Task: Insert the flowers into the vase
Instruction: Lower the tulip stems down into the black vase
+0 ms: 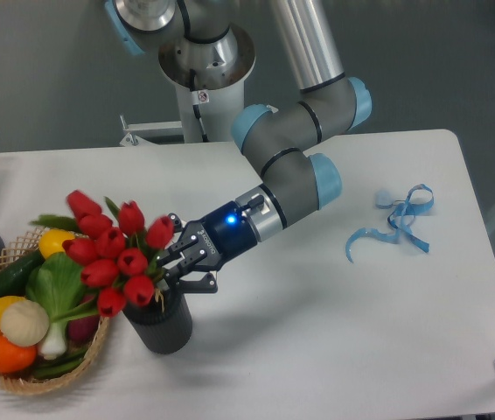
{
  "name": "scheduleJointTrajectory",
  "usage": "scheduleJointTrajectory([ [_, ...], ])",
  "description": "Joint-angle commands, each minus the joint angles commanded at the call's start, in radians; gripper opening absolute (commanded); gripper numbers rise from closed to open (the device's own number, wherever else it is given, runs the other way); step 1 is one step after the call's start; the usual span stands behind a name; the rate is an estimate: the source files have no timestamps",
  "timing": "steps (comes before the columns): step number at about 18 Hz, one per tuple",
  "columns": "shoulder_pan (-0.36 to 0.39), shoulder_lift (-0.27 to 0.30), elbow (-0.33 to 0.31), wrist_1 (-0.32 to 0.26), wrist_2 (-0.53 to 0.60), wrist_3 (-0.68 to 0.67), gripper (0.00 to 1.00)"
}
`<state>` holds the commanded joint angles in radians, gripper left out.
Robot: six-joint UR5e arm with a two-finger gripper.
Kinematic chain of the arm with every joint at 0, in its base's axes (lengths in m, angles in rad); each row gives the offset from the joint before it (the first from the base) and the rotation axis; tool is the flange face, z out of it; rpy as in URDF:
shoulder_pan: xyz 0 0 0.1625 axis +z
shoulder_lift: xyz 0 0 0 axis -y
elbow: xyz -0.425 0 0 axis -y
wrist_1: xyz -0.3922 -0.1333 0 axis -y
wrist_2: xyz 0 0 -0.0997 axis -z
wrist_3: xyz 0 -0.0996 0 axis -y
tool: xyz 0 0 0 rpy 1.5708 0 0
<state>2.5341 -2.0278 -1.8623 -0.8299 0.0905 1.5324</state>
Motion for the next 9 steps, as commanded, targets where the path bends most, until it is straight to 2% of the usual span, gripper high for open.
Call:
scheduleJointTrajectory([
  [1, 0.002, -0.002, 0.000, 0.000, 0.000, 0.009, 0.50],
  [7, 0.026, -0.002, -0.031, 0.003, -0.002, 0.019, 0.52],
  [9, 0.034, 0.001, -0.043, 0.003, -0.002, 0.017, 0.58],
])
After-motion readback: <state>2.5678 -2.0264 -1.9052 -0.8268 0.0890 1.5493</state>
